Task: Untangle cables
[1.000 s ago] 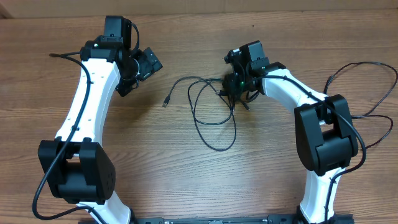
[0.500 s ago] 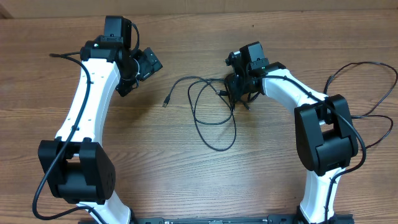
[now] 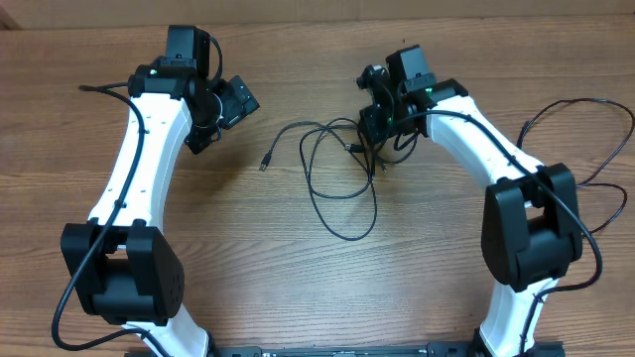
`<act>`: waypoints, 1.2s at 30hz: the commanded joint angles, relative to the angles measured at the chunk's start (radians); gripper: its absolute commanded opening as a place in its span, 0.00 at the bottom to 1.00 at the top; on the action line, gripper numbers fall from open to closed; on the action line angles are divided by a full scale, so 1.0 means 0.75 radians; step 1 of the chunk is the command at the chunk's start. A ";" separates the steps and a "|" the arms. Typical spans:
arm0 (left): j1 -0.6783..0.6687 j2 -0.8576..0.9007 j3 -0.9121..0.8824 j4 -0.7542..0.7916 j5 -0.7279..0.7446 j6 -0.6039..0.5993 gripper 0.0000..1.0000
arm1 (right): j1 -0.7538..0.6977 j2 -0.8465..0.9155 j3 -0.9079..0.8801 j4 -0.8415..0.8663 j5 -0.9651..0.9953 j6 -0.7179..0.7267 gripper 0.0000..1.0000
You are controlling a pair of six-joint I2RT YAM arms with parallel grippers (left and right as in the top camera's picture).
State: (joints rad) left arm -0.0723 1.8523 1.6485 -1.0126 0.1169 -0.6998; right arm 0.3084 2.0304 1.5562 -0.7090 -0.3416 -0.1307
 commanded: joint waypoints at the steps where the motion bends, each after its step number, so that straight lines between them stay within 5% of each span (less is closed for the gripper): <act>1: -0.009 -0.002 -0.002 -0.001 0.005 0.021 0.99 | 0.025 -0.034 0.021 -0.030 -0.086 0.003 0.04; 10: -0.009 -0.002 -0.002 -0.001 0.005 0.021 0.99 | 0.140 -0.033 0.021 -0.004 0.000 -0.004 0.04; 13: -0.009 -0.002 -0.002 -0.001 0.005 0.021 1.00 | 0.154 -0.033 0.021 0.034 0.198 -0.003 0.20; 19: -0.009 -0.002 -0.002 -0.001 0.005 0.021 1.00 | 0.128 -0.033 0.021 0.114 0.375 -0.003 0.29; 36: -0.009 -0.002 -0.002 -0.001 0.005 0.021 1.00 | 0.117 0.154 0.021 0.288 0.423 -0.143 0.31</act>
State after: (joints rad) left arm -0.0723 1.8523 1.6478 -1.0130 0.1169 -0.6998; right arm 0.3935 2.1178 1.5578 -0.4892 -0.0383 -0.2100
